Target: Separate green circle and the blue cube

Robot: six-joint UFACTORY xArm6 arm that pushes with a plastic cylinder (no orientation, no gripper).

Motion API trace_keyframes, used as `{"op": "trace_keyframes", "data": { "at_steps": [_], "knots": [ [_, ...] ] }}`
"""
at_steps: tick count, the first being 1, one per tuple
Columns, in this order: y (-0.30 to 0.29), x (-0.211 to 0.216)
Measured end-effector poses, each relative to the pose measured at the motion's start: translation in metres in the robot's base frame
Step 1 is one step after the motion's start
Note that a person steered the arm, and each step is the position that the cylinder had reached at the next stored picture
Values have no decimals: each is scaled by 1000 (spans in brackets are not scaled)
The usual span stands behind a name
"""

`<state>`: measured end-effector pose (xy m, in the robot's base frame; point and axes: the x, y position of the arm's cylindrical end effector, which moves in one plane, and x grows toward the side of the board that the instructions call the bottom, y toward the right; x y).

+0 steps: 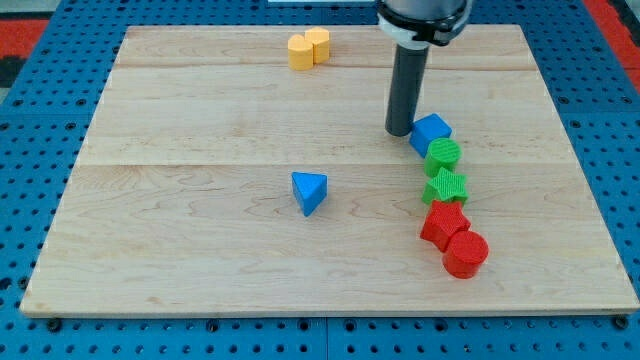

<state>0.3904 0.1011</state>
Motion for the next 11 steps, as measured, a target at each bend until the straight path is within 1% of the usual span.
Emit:
{"op": "trace_keyframes", "data": {
  "at_steps": [1,2,3,4,5,6,7,8,9,10,11],
  "knots": [
    [10,-8],
    [10,-33],
    [26,-45],
    [111,-34],
    [121,-20],
    [115,-5],
    [82,5],
    [65,20],
    [65,47],
    [66,61],
    [106,61]
  ]
}}
